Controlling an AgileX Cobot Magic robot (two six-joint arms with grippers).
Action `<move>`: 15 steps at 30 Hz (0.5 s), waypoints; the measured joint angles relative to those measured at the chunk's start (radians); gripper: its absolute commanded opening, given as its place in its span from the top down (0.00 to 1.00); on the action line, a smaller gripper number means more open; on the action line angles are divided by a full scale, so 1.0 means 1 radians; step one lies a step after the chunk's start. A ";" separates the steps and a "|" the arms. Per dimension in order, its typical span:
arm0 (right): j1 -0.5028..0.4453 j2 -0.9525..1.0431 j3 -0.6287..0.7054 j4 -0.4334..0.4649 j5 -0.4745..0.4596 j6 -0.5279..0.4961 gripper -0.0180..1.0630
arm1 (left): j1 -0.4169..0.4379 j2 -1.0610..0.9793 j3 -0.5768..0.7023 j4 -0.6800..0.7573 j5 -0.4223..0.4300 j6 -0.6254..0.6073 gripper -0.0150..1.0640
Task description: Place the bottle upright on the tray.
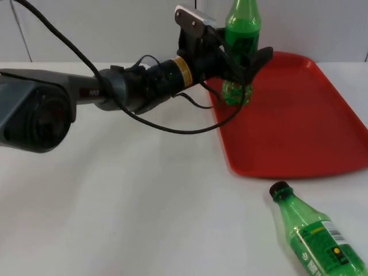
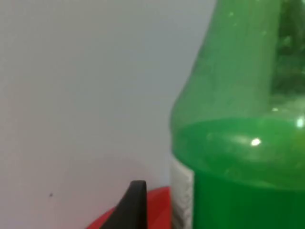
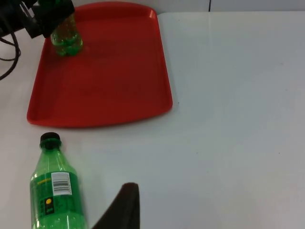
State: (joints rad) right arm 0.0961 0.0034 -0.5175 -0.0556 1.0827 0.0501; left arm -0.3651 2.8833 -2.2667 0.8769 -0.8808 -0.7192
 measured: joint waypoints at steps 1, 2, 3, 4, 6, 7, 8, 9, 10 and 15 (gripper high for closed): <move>0.000 0.000 0.000 0.000 0.000 0.003 0.02 | 0.001 -0.005 0.000 0.032 -0.001 -0.018 0.01; 0.000 0.000 0.000 0.000 0.000 0.003 0.02 | 0.006 -0.012 0.000 0.057 -0.004 -0.032 0.01; 0.000 0.000 0.000 0.000 0.000 0.003 0.02 | 0.006 -0.012 0.000 0.057 -0.004 -0.032 0.01; 0.000 0.000 0.000 0.000 0.000 0.003 0.02 | 0.010 -0.017 0.000 0.077 -0.008 -0.051 0.01; 0.000 0.000 0.000 0.000 0.000 0.003 0.02 | 0.017 -0.025 0.000 0.112 -0.012 -0.094 0.01; 0.000 0.000 0.000 0.000 0.000 0.003 0.02 | 0.024 -0.029 0.000 0.140 -0.021 -0.114 0.01; 0.000 0.000 0.000 0.000 0.000 0.003 0.02 | 0.032 -0.033 0.000 0.168 -0.029 -0.132 0.01; 0.000 0.000 0.000 0.000 0.000 0.003 0.02 | 0.032 -0.033 0.000 0.168 -0.029 -0.132 0.01; 0.000 0.000 0.000 0.000 0.000 0.003 0.02 | 0.039 -0.037 0.000 0.195 -0.044 -0.153 0.01; 0.000 0.000 0.000 0.000 0.000 0.003 0.02 | 0.078 -0.039 0.000 0.309 -0.122 -0.253 0.01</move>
State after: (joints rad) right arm 0.0961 0.0034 -0.5175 -0.0556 1.0827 0.0529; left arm -0.2869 2.8441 -2.2667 1.1855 -1.0031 -0.9717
